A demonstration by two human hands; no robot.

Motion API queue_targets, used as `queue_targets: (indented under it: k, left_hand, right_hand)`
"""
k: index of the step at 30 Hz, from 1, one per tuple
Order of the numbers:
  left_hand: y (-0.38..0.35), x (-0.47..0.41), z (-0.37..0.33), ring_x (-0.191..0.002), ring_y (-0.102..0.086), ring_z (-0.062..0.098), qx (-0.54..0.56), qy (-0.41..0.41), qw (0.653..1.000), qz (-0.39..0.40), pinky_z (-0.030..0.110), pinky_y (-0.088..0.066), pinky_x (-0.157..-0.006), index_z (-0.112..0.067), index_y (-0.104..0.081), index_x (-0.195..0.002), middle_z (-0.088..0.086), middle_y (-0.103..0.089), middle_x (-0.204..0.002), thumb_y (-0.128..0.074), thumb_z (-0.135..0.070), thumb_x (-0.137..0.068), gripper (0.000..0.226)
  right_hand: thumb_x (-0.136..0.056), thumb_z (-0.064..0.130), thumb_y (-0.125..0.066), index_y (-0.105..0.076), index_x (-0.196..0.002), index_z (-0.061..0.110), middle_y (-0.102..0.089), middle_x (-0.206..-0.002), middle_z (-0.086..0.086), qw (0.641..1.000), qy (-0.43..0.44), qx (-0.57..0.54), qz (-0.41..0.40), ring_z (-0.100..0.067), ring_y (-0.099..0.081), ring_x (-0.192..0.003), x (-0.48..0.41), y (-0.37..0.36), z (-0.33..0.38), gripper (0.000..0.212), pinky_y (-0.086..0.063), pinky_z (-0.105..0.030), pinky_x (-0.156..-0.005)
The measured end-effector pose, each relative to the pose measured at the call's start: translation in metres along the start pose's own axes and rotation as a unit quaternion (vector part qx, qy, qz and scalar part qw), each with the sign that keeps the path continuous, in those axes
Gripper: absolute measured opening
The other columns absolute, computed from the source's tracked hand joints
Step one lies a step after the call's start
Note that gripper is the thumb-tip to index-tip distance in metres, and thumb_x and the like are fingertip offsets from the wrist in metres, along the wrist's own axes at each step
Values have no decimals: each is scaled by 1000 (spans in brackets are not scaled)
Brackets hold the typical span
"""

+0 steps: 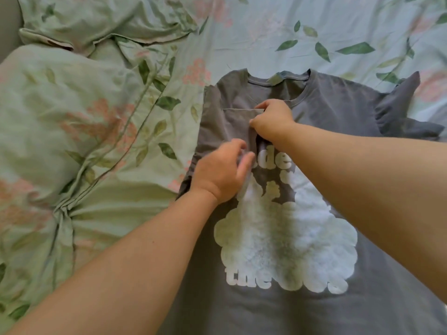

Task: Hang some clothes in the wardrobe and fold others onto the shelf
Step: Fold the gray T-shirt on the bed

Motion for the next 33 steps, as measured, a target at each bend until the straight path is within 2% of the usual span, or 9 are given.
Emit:
queue_targets:
  k: [4, 9, 13, 16, 21, 25, 28, 31, 33]
  left_hand:
    - [42, -34, 62, -99, -54, 28, 5, 185, 971, -152, 40, -44, -86, -10, -58, -109, 12, -57, -111, -44, -27, -102, 23]
    - [46, -102, 112, -123, -53, 34, -3, 360, 929, -82, 35, -41, -98, -6, -58, -125, 16, -58, -133, -42, -35, -104, 39]
    - [35, -123, 117, -129, -52, 35, -7, 395, 917, -64, 36, -44, -105, -1, -54, -136, 17, -55, -140, -56, -44, -97, 59]
    - [31, -124, 133, -113, -64, 30, 57, 400, 908, -110, 36, -51, -100, -8, -70, -117, 12, -68, -123, -70, -37, -89, 40]
    - [24, -119, 150, -105, -65, 27, 129, 425, 886, -137, 34, -53, -96, -9, -72, -109, 10, -71, -114, -74, -29, -87, 30]
    - [20, -115, 151, -101, -65, 26, 109, 422, 886, -158, 35, -53, -95, -15, -67, -94, 9, -70, -109, -73, -30, -88, 17]
    - [19, -115, 145, -114, -61, 31, 101, 455, 872, -149, 39, -52, -99, -8, -64, -119, 12, -64, -125, -71, -30, -83, 43]
    - [39, -125, 101, -132, -44, 33, -62, 468, 863, -179, 43, -37, -109, -11, -42, -140, 14, -42, -146, -61, -19, -85, 59]
    - [33, -151, 32, -130, -41, 33, -169, 325, 913, -182, 43, -30, -107, -16, -47, -132, 13, -42, -141, -54, -15, -87, 46]
  right_hand:
    - [-82, 8, -53, -72, -105, 20, -69, -103, -3, 991, -60, -111, -50, -28, -65, -95, 8, 12, -19, 33, -60, -44, -81]
    - [-82, 25, -65, -63, -120, 12, -65, -115, -12, 964, -137, -212, -82, -35, -64, -102, 15, 5, -51, 40, -57, -45, -89]
    - [-83, 27, -64, -65, -107, 6, -66, -113, -22, 953, -186, -230, -65, -41, -65, -102, 18, -7, -70, 32, -57, -49, -89]
    - [-82, 18, -60, -59, -76, 14, -70, -100, -19, 965, -159, -193, -82, -36, -69, -94, 17, 2, -76, 8, -60, -47, -82]
    - [-93, 25, -60, -71, -93, 8, -73, -88, -15, 978, -154, -115, -85, -34, -69, -88, 11, -1, -92, 20, -58, -43, -84]
    - [-91, 28, -64, -72, -90, 10, -74, -83, -14, 981, -142, -116, -64, -33, -72, -84, 7, -4, -93, 20, -60, -46, -81]
    - [-95, 34, -58, -66, -77, 12, -73, -69, -10, 975, -118, -184, -28, -29, -73, -68, 14, 4, -91, 30, -62, -45, -73]
    - [-96, 45, -51, -60, -84, 20, -67, -75, 4, 985, -48, -135, -102, -21, -69, -75, 27, 60, -90, 29, -55, -35, -73]
    - [-98, 43, -49, -58, -92, 23, -61, -82, 9, 981, -24, -81, -173, -19, -60, -84, 35, 109, -106, 23, -45, -31, -73]
Point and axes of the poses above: each hand's wrist, its own x-axis away from the middle knuckle, its own y-axis out of the back of the hand, z = x × y, the point moved 9 cm from there along -x, towards the middle knuckle
